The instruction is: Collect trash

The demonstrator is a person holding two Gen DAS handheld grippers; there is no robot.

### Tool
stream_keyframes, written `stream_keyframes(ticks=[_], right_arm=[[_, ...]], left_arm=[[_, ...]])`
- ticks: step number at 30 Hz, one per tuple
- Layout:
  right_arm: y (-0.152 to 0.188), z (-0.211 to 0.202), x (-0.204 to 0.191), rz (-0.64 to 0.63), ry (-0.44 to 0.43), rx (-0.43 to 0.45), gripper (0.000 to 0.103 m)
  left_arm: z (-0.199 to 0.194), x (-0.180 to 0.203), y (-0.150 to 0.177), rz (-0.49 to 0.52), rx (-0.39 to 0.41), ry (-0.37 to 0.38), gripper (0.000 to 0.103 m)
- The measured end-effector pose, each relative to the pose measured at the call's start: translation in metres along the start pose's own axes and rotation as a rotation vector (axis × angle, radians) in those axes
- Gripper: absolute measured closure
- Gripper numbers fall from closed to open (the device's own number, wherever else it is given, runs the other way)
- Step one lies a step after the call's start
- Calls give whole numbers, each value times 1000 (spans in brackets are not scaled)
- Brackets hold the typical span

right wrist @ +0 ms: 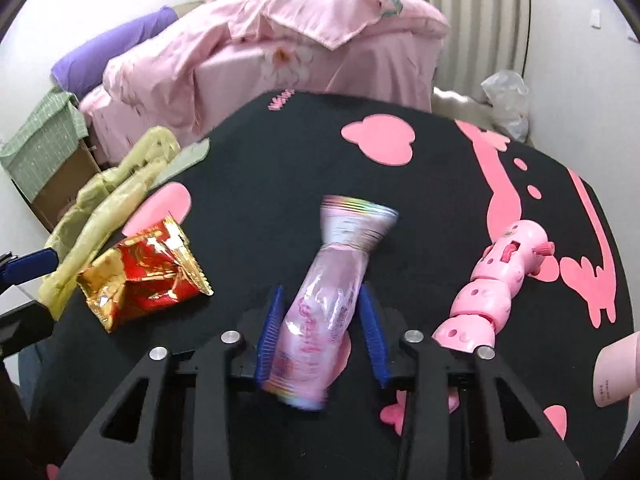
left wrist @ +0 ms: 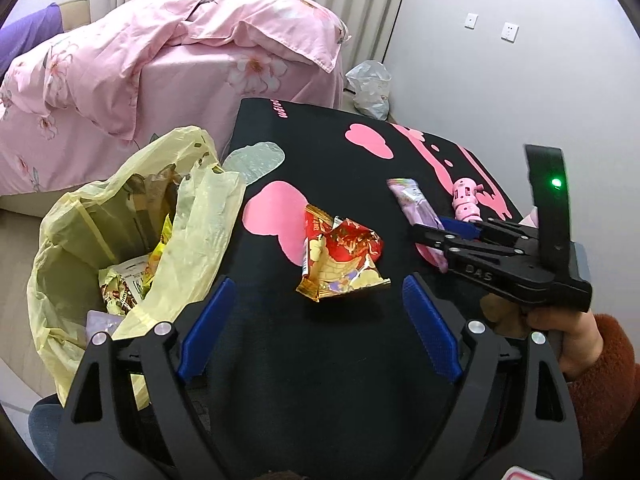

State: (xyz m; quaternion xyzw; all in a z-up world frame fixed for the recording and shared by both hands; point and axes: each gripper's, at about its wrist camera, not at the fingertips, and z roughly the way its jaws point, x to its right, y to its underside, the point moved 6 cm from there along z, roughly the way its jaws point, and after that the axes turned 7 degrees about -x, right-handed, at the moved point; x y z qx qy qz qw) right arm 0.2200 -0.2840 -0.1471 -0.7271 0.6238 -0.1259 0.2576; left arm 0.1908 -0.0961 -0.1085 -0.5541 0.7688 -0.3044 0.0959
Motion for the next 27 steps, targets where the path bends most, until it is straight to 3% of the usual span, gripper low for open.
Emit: stream_keyframes(ticks=[2, 7, 9, 17, 19, 21, 24, 27], right_arm=[[7, -8, 2, 1, -19, 9, 84], [31, -42, 11, -14, -7, 56, 87], [32, -45, 13, -11, -5, 61, 87], [60, -77, 44, 106, -39, 104, 87], [64, -78, 46, 118, -48, 105, 87], [67, -78, 46, 122, -53, 105, 87], [69, -80, 45, 109, -40, 110, 87], [71, -85, 47, 113, -43, 123, 87]], left_arm=[[1, 0, 0, -3, -2, 1, 21], [5, 3, -1, 30, 4, 27, 21], [9, 6, -2, 62, 0, 44, 13], [39, 15, -11, 181, -79, -44, 10], [45, 18, -13, 186, -89, -84, 18], [52, 18, -15, 168, -112, -76, 34], [53, 10, -15, 110, -125, -75, 50], [36, 6, -18, 64, -88, -20, 56]])
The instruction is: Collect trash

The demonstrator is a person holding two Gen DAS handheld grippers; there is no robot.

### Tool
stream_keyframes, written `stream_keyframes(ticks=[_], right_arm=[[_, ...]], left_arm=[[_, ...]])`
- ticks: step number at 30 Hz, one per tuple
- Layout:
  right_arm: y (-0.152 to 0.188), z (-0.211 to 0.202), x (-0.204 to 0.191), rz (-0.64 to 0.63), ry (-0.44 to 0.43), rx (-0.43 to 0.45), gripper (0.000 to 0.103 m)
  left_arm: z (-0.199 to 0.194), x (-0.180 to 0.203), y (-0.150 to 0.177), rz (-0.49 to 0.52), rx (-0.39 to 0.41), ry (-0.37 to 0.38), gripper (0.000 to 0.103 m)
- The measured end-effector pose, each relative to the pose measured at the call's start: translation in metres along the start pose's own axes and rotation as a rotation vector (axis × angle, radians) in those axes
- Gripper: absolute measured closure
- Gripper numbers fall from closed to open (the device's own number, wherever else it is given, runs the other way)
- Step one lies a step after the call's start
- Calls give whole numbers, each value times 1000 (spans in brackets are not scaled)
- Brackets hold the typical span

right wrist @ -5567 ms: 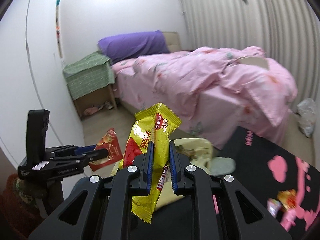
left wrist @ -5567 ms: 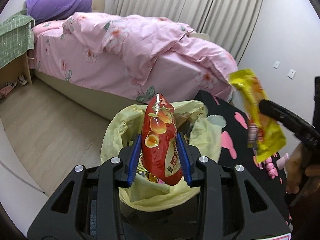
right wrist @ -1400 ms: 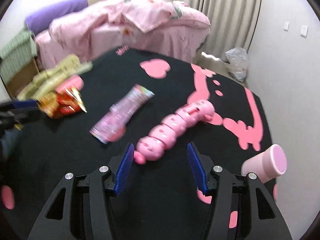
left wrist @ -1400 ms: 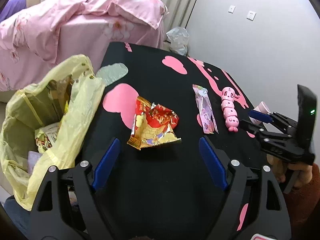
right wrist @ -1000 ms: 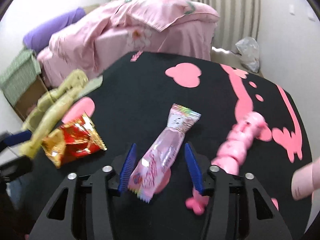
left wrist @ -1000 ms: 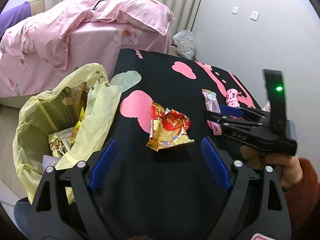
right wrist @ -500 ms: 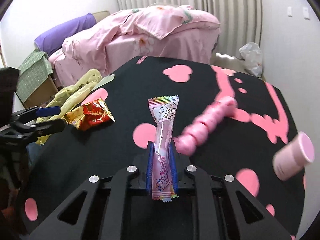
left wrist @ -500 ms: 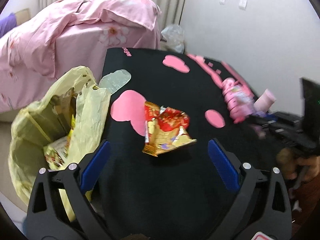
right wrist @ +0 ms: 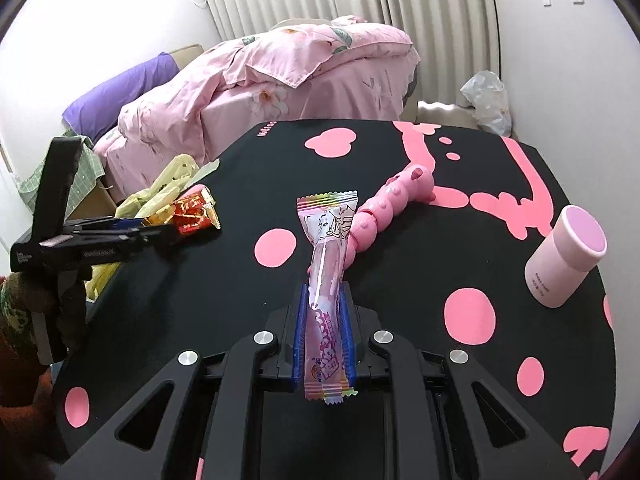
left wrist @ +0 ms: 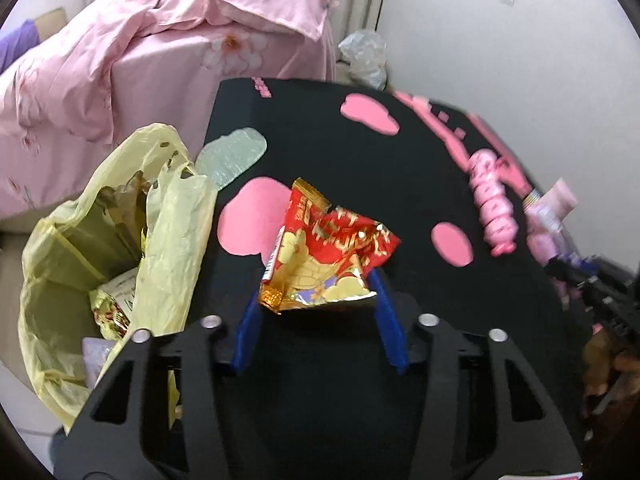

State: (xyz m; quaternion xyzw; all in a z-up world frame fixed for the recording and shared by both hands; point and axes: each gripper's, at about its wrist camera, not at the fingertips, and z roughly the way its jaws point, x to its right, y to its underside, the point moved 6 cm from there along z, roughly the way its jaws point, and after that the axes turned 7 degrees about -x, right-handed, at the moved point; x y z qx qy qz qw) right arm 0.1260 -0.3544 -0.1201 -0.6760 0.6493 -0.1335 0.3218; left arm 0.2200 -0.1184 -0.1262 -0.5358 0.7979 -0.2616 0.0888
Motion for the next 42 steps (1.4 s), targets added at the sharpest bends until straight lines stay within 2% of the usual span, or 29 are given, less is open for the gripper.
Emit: stream_keyframes(ticks=[6, 11, 22, 31, 38, 42], right_arm=[[-7, -13, -4, -1, -2, 38, 87], [-25, -31, -28, -56, -14, 90, 87], [-69, -58, -120, -250, -85, 179, 87], [-85, -50, -189, -346, -152, 157, 87], [-94, -28, -237, -422, -200, 112, 87], [-100, -5, -261, -466, -218, 72, 87]], left_arm=[[-45, -2, -3, -21, 105, 0, 56], [-85, -8, -3, -30, 183, -62, 56], [-162, -52, 23, -109, 306, -156, 55], [-186, -106, 53, -221, 331, -184, 55], [-188, -144, 63, -305, 358, -193, 55], [-176, -165, 65, -365, 361, -182, 55]])
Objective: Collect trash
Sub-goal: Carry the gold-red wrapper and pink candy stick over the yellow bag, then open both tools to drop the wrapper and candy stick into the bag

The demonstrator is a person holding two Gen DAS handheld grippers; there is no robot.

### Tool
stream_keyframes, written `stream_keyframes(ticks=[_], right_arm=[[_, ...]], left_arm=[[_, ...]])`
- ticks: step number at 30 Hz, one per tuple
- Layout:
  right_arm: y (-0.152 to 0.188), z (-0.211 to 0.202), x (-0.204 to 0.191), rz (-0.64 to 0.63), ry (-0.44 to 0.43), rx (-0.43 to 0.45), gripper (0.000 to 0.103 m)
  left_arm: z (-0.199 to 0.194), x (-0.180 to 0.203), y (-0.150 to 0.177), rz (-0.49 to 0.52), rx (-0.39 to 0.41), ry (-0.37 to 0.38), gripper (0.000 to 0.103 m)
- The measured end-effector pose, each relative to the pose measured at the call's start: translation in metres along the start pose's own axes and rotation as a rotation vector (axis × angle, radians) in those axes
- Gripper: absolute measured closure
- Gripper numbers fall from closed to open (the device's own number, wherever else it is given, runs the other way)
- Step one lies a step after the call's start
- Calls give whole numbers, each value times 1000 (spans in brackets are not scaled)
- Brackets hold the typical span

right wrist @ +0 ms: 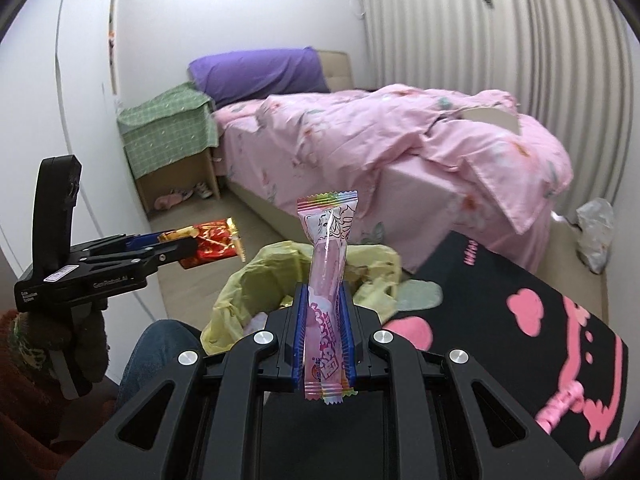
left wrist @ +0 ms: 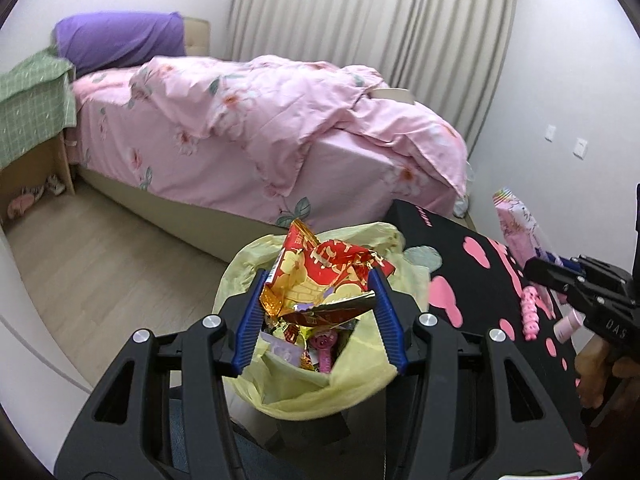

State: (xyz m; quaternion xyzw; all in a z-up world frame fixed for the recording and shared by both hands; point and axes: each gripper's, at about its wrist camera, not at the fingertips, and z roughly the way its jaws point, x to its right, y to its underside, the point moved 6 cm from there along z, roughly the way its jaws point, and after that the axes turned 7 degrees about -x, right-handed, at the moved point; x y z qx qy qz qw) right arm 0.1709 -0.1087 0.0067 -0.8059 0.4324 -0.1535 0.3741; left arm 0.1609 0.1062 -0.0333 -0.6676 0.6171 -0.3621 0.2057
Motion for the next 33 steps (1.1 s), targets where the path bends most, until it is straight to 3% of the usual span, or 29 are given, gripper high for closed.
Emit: stream_keyframes(ticks=[9, 14, 26, 33], right_arm=[[-16, 94, -10, -22, -107, -136, 87], [-16, 135, -9, -29, -118, -177, 87], [-6, 176, 6, -22, -143, -211, 87], [2, 190, 14, 8, -148, -235, 86]], left_arm=[[57, -18, 13, -51, -97, -2, 55], [81, -24, 17, -65, -139, -10, 55], [121, -39, 22, -126, -191, -2, 55], [127, -44, 19, -161, -193, 4, 49]])
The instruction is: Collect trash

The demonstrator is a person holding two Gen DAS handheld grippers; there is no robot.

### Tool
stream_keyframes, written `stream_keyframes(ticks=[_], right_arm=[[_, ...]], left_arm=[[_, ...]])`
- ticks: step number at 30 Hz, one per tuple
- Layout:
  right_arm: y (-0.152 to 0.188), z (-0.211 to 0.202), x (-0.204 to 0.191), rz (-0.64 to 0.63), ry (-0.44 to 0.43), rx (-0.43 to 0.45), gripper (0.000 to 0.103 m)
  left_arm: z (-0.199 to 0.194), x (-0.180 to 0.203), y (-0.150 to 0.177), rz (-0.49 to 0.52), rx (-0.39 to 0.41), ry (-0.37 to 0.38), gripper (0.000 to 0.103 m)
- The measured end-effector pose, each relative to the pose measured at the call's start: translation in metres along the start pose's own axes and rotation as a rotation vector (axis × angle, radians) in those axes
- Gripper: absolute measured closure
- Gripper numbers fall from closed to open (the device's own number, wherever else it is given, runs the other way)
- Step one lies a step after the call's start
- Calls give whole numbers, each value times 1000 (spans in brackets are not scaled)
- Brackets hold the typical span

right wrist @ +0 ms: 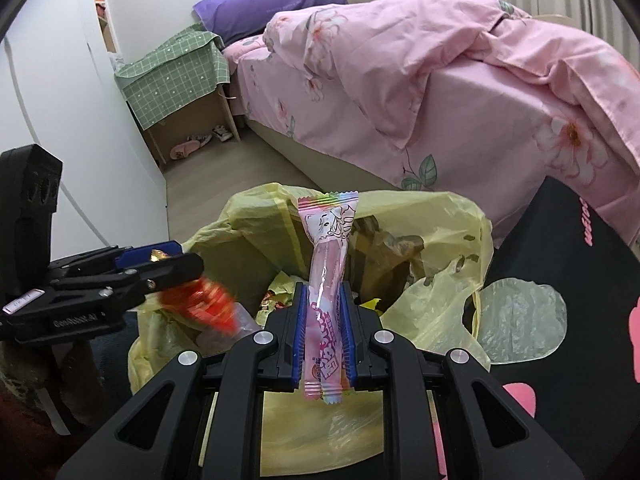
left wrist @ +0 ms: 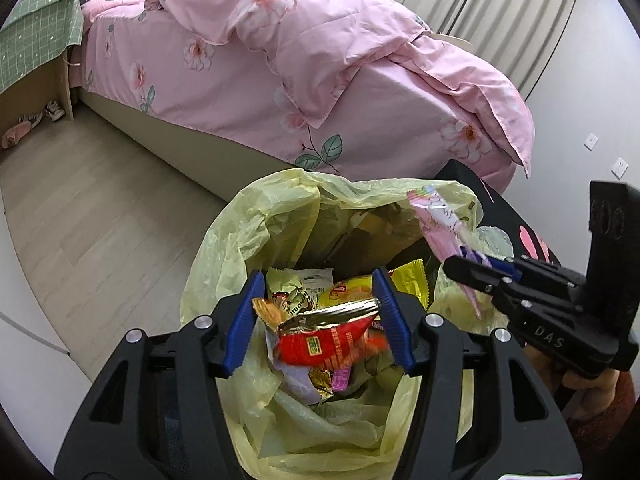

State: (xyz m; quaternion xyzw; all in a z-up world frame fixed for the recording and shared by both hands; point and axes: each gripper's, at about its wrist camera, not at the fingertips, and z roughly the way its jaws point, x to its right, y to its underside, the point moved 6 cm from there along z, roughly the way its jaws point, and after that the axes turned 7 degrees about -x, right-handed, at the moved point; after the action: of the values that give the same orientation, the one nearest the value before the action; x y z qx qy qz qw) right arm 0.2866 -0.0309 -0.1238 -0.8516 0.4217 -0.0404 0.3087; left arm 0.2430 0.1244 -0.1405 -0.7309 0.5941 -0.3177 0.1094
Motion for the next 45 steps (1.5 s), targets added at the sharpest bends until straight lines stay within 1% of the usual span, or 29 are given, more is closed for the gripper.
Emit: stream_keyframes(ticks=[1, 2, 4, 6, 8, 9, 11, 15, 17, 19, 20, 21, 25, 27, 30, 32, 35, 37, 40, 42, 45], right_arm=[[0, 2, 1, 5, -5, -8, 84], [1, 4, 2, 9, -13, -18, 77], [1, 6, 1, 10, -27, -26, 67], [3, 4, 1, 6, -39, -29, 63], [5, 0, 1, 1, -29, -28, 56], [6, -3, 2, 3, -23, -23, 55], [9, -13, 5, 18, -12, -8, 54], [19, -38, 13, 37, 1, 23, 54], [30, -59, 17, 43, 16, 46, 54], [41, -77, 19, 40, 33, 63, 54], [50, -94, 19, 36, 55, 83, 54], [53, -100, 19, 34, 64, 92, 54], [86, -151, 12, 27, 143, 161, 54], [97, -167, 8, 37, 160, 181, 54], [124, -192, -1, 67, 201, 195, 54], [137, -204, -9, 66, 220, 204, 54], [156, -218, -20, 85, 242, 214, 54], [166, -225, -23, 115, 252, 219, 54], [181, -238, -27, 184, 258, 224, 54], [186, -244, -29, 201, 256, 230, 54], [191, -251, -34, 210, 290, 238, 54]], left_arm=[[0, -2, -1, -17, -1, 9, 48], [1, -3, -2, -27, -3, 17, 47], [1, -5, -5, -55, 0, 37, 41], [-2, -5, -9, -67, 17, 46, 25], [-9, 0, -13, -58, 40, 46, 16], [-11, 3, -14, -49, 45, 39, 12], [-19, 11, -16, -23, 51, 13, 10], [-36, 27, -15, 14, 70, -35, 9], [-48, 39, -8, 41, 91, -60, 9], [-61, 53, 2, 69, 109, -74, 9], [-66, 58, 7, 80, 116, -74, 9], [-72, 64, 11, 92, 125, -76, 9], [-104, 95, 41, 159, 156, -71, 9], [-118, 106, 54, 174, 168, -80, 10], [-137, 115, 73, 174, 179, -110, 10], [-146, 123, 85, 191, 185, -112, 10], [-155, 134, 104, 243, 180, -156, 10], [-158, 137, 113, 261, 164, -169, 10], [-163, 139, 119, 269, 153, -155, 10], [-164, 141, 121, 281, 150, -158, 10], [-167, 144, 122, 293, 155, -152, 10]])
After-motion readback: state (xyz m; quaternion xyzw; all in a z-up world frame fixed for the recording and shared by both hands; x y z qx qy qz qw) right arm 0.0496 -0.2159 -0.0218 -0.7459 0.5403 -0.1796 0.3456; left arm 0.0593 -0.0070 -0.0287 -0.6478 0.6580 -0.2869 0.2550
